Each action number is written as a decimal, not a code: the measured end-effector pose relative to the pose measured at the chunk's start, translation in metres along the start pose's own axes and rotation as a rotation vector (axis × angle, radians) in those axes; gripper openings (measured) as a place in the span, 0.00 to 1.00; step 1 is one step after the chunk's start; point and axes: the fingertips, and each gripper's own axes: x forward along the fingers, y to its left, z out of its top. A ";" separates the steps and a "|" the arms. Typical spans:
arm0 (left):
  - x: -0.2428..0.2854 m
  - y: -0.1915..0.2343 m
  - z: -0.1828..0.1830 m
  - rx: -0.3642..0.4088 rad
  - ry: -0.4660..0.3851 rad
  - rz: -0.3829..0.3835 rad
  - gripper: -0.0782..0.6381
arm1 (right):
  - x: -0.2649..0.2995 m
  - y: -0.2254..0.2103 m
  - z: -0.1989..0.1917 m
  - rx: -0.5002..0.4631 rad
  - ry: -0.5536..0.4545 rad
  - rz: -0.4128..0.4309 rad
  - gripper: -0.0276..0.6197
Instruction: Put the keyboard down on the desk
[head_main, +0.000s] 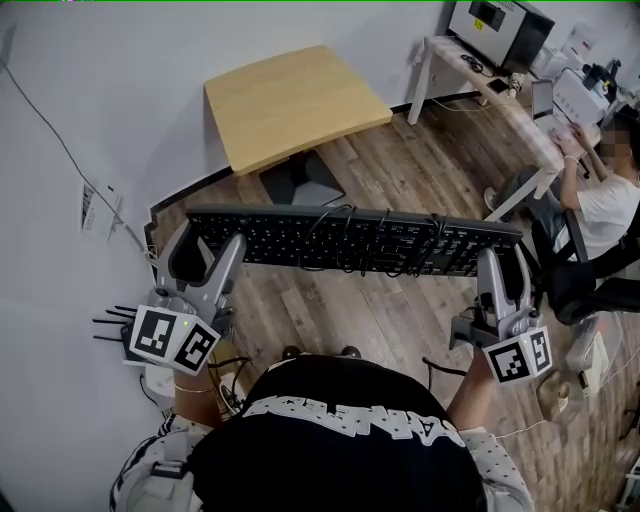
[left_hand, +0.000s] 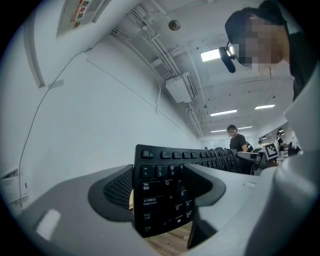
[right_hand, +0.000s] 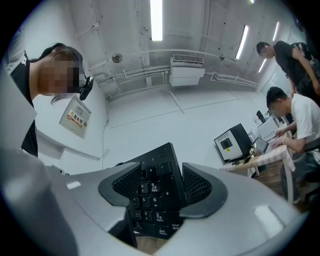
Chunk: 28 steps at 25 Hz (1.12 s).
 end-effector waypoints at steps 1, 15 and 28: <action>0.000 0.000 0.000 -0.002 -0.001 -0.003 0.52 | 0.000 0.001 0.001 -0.003 -0.001 -0.003 0.46; 0.006 0.003 -0.005 -0.024 0.018 -0.035 0.51 | -0.006 0.003 0.001 -0.003 0.007 -0.035 0.45; 0.015 0.003 -0.009 -0.020 0.025 -0.060 0.52 | -0.011 -0.002 -0.005 0.012 0.007 -0.067 0.45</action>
